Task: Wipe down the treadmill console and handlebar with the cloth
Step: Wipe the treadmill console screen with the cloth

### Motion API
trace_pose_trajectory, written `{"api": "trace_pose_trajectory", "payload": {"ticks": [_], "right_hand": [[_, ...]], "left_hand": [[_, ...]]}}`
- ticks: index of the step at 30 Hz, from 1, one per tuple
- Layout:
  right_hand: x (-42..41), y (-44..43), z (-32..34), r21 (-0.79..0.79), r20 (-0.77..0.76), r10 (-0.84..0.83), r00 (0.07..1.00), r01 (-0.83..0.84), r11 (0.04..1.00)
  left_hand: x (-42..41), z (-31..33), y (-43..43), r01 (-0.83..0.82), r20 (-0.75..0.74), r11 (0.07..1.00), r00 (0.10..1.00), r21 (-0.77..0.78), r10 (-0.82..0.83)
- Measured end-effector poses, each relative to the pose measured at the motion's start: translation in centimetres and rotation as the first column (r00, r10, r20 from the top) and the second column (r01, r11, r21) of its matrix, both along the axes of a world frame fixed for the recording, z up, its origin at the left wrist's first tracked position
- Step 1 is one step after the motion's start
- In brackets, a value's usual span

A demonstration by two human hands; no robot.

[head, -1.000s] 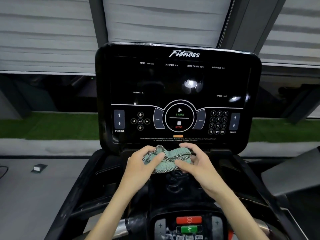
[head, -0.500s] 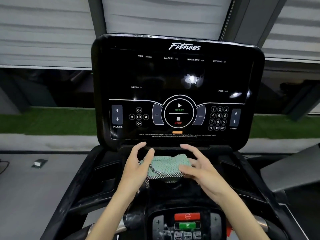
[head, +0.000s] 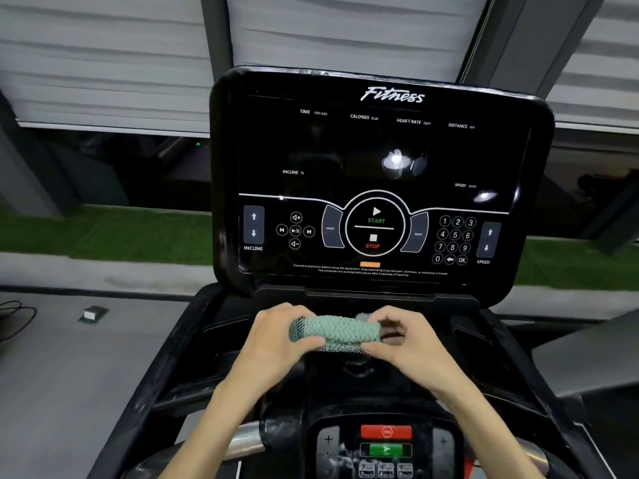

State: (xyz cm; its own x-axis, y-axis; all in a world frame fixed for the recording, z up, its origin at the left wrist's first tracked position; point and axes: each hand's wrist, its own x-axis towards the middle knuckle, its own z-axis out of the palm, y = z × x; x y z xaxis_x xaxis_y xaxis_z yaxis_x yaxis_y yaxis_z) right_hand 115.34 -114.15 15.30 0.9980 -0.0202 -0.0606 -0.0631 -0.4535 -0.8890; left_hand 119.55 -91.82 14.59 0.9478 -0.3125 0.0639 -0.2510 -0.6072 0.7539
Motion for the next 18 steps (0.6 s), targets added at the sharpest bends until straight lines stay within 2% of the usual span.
{"api": "trace_pose_trajectory", "payload": {"ticks": [2, 4, 9, 13, 18], "right_hand": [[0.2, 0.2, -0.2, -0.107, 0.048, 0.004, 0.999, 0.001, 0.994], [0.4, 0.2, -0.2, -0.115, 0.091, 0.010, 0.996, 0.000, 0.993], [0.2, 0.9, 1.4, 0.130, 0.143, 0.032, 0.989, -0.051, 0.990], [0.4, 1.7, 2.4, 0.213, 0.192, 0.013, 0.981, -0.055, 0.975], [1.0, 2.4, 3.7, 0.360, 0.121, 0.002, 0.993, -0.046, 0.932]], "left_hand": [[0.0, -0.3, 0.2, -0.019, 0.044, 1.000, 0.999, 0.010, 0.018], [0.1, -0.3, 0.5, -0.003, 0.069, 1.000, 0.998, -0.023, 0.005], [0.2, 0.6, 0.8, 0.006, 0.137, 0.974, 0.990, -0.227, 0.026], [0.3, 2.2, 0.3, 0.004, 0.012, 0.927, 1.000, -0.376, 0.001], [0.8, 4.1, -0.4, 0.018, -0.029, 0.897, 0.999, -0.442, -0.034]]}}
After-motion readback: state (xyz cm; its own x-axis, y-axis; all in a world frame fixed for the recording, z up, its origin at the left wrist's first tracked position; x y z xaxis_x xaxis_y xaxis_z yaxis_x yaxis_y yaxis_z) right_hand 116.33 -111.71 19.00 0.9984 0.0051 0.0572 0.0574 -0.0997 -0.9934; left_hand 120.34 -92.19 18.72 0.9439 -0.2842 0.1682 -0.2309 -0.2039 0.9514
